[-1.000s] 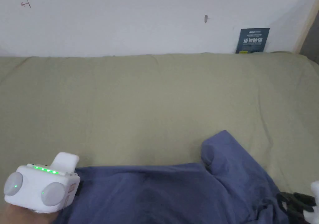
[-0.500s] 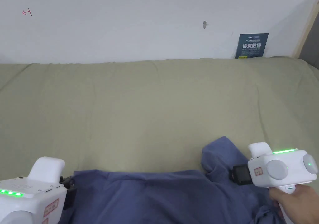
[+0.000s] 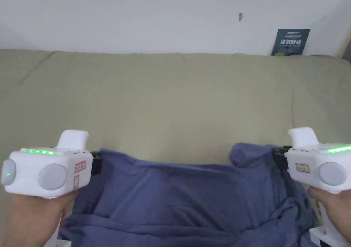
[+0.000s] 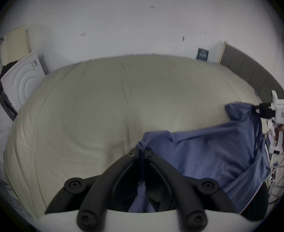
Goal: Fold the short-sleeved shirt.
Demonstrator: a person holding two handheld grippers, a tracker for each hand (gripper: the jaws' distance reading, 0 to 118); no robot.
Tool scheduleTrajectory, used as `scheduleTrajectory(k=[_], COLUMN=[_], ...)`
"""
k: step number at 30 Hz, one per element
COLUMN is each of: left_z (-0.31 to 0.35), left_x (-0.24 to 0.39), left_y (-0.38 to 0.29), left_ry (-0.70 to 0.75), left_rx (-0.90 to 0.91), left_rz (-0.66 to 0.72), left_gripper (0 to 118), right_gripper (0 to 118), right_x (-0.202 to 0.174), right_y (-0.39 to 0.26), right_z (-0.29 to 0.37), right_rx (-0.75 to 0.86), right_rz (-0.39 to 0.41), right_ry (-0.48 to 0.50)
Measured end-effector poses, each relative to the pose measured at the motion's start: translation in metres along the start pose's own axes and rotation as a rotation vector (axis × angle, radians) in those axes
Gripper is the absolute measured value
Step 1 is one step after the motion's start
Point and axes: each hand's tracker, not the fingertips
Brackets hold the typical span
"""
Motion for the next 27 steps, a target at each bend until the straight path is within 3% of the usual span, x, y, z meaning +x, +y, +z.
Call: scheduleTrajectory(k=[2, 4, 8, 12, 15, 16, 18, 20, 24, 25, 26, 27], left_z=[0.046, 0.075, 0.145, 0.184, 0.174, 0.159, 0.16, 0.145, 0.128, 0.128, 0.138, 0.143], left_x=[-0.005, -0.01, -0.02, -0.027, -0.021, -0.021, -0.015, -0.013, -0.029, -0.027, -0.026, -0.027], left_y=[-0.007, -0.013, -0.051, -0.103, -0.137, -0.152, -0.179, -0.188, -0.209, -0.207, -0.208, -0.206], left_ry=[-0.038, -0.084, -0.077, -0.111, -0.065, -0.067, -0.046, 0.012, -0.019, -0.02, -0.049, -0.041], left_rx=[0.151, 0.09, 0.18, 0.183, 0.104, 0.004, -0.068, -0.062, -0.107, -0.068, -0.054, -0.047], left_rz=[0.038, 0.08, 0.082, 0.1, 0.058, 0.049, 0.053, 0.07, 0.125, 0.114, 0.116, 0.128], left_gripper=[6, 6, 6, 6, 6, 6, 6, 6, 6, 7, 26, 66], right_gripper=[0, 0, 0, 0, 0, 0, 0, 0, 1, 12, 41, 82], right_x=[0.0, -0.006, -0.013, -0.023, -0.035, -0.038, -0.041, -0.036, -0.03, -0.029, -0.031, -0.034], right_y=[-0.001, -0.004, -0.031, -0.077, -0.125, -0.143, -0.172, -0.196, -0.213, -0.214, -0.212, -0.211], right_z=[0.035, 0.079, 0.161, 0.21, 0.213, 0.211, 0.205, 0.189, 0.182, 0.181, 0.182, 0.186], right_rx=[0.078, 0.141, 0.274, 0.271, 0.159, 0.132, 0.096, 0.045, 0.012, 0.012, 0.016, 0.028], right_rz=[0.005, 0.017, 0.004, -0.035, -0.068, -0.081, -0.151, -0.194, -0.319, -0.317, -0.313, -0.312], right_ry=[0.022, 0.052, 0.122, 0.162, 0.143, 0.115, 0.12, 0.036, 0.075, 0.087, 0.075, 0.059])
